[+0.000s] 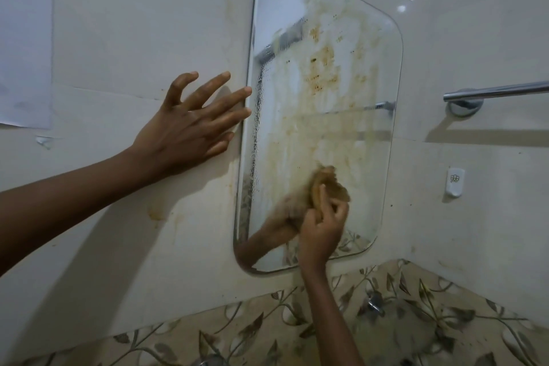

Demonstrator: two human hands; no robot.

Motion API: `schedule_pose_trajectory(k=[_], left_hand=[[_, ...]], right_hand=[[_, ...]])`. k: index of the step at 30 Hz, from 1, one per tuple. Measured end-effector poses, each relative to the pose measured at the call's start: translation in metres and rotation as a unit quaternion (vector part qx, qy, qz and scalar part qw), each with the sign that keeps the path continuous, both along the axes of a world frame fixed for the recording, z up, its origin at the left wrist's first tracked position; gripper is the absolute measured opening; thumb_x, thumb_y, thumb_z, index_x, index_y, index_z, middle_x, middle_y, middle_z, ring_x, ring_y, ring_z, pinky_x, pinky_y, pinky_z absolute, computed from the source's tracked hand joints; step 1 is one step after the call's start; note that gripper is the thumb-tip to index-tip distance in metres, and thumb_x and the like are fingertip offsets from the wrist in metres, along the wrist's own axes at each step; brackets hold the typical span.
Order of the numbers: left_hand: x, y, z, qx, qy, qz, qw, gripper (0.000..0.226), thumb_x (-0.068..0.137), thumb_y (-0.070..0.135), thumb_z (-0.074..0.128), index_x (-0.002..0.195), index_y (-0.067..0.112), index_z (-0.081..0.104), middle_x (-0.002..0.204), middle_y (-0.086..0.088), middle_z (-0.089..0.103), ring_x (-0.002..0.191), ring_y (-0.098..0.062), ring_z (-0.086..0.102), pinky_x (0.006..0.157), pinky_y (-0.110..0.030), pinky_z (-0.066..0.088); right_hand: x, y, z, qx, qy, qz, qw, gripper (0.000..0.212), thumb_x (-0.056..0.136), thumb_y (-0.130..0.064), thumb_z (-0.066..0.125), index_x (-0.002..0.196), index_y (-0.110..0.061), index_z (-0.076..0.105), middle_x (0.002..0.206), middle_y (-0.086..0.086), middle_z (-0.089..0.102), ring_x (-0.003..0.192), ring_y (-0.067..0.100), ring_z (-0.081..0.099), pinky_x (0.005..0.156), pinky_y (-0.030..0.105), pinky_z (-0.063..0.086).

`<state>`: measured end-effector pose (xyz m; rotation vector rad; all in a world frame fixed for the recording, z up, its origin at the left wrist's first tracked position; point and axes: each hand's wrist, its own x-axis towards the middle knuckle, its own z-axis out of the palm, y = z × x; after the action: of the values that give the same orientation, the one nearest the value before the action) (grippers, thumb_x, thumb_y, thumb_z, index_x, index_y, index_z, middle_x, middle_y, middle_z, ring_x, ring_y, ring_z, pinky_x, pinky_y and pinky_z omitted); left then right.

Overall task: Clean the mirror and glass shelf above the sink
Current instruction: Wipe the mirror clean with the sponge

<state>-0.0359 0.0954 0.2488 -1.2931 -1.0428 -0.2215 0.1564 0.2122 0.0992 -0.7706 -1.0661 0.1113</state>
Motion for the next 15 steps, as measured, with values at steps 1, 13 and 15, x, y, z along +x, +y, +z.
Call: schedule_pose_trajectory(k=[1, 13, 15], left_hand=[[0.0, 0.0, 0.0, 0.002, -0.002, -0.006, 1.0, 0.05, 0.099, 0.036, 0.015, 0.141, 0.02, 0.037, 0.155, -0.005, 0.025, 0.142, -0.032, 0.02, 0.109, -0.046, 0.002], [-0.002, 0.001, -0.001, 0.011, -0.009, -0.017, 1.0, 0.045, 0.1, 0.025, 0.02, 0.142, 0.022, 0.037, 0.155, -0.004, 0.025, 0.142, -0.032, 0.022, 0.11, -0.046, 0.005], [-0.002, 0.001, -0.002, 0.01, -0.01, -0.014, 1.0, 0.046, 0.1, 0.025, 0.018, 0.142, 0.022, 0.037, 0.155, -0.004, 0.025, 0.142, -0.032, 0.023, 0.109, -0.047, 0.005]], right_hand=[[-0.015, -0.01, 0.002, 0.039, -0.035, -0.011, 0.999, 0.048, 0.082, 0.005, 0.05, 0.127, -0.012, 0.058, 0.1, 0.0, 0.047, 0.079, 0.006, 0.044, 0.055, 0.005, 0.04], [-0.049, -0.046, -0.066, 0.189, -0.285, -0.092, 0.935, 0.043, 0.083, -0.003, 0.051, 0.123, -0.015, 0.057, 0.093, 0.003, 0.044, 0.077, 0.019, 0.045, 0.053, 0.026, 0.04], [-0.027, -0.021, -0.081, 0.137, -0.235, -0.101, 0.957, 0.044, 0.082, -0.003, 0.047, 0.124, -0.01, 0.059, 0.094, 0.004, 0.042, 0.078, 0.02, 0.045, 0.053, 0.029, 0.044]])
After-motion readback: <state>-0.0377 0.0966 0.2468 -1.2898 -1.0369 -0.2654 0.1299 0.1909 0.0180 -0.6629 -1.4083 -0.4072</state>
